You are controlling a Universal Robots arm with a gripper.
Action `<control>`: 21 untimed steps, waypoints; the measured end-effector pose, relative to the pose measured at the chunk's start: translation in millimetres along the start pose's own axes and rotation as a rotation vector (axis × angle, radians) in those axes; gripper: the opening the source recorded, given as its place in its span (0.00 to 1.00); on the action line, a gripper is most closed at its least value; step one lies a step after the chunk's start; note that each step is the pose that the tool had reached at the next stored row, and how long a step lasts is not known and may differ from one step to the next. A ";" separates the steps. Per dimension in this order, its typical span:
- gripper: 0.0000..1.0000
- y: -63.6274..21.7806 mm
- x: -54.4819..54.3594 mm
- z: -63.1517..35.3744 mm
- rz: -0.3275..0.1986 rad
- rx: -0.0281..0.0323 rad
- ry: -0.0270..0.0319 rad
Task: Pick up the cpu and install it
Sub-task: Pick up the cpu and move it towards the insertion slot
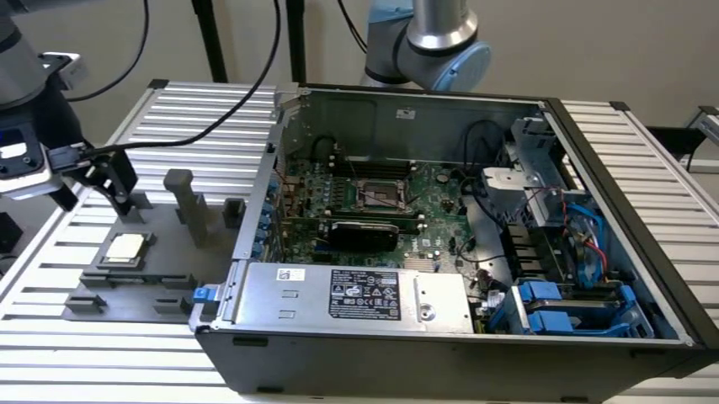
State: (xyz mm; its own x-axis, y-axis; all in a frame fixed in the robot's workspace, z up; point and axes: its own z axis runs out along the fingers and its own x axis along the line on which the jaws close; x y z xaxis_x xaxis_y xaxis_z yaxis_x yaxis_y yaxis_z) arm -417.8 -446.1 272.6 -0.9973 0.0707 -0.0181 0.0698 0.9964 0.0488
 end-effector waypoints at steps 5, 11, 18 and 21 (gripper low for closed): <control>0.77 -0.4 -1.3 9.1 0.000 0.0000 -0.0001; 0.77 -1.0 -1.2 20.0 0.000 -0.0001 -0.0001; 0.77 -1.6 -1.1 32.6 0.000 0.0000 0.0000; 0.77 -1.9 -1.0 38.1 0.000 0.0000 -0.0001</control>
State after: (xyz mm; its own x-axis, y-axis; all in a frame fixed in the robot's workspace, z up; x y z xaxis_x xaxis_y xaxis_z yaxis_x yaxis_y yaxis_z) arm -416.1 -446.2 234.4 -0.9973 0.0706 -0.0181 0.0696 0.9964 0.0489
